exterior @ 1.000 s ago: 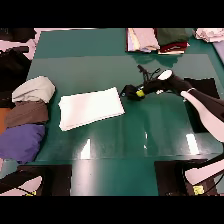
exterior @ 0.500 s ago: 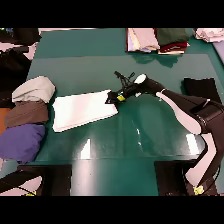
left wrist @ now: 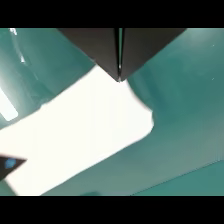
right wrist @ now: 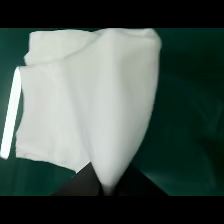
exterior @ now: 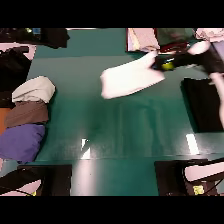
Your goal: Fold the shirts.
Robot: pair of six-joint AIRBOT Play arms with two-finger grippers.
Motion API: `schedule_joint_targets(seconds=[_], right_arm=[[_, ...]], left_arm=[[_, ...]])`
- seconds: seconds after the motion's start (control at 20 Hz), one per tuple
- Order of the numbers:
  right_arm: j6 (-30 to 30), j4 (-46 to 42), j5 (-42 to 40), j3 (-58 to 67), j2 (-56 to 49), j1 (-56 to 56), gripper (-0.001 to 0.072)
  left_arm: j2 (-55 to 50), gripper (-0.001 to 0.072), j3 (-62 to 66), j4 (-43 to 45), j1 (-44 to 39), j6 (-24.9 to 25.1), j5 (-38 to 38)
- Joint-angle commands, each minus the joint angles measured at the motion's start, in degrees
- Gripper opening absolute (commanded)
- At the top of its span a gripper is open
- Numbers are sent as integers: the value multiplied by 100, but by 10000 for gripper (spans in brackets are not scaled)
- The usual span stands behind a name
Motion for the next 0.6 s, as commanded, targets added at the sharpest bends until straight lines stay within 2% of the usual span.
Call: schedule_joint_targets(seconds=[0.0,0.25,0.55], right_arm=[[155,-433,26,20,612,-1698,15],[155,-396,2,20,682,-3117,15],[243,-393,177,647,682,-3252,15]], left_arm=[[-4,26,0,-48,-238,-90,260],[-7,26,0,-26,-238,-352,299],[-103,26,-11,-39,-238,-455,192]])
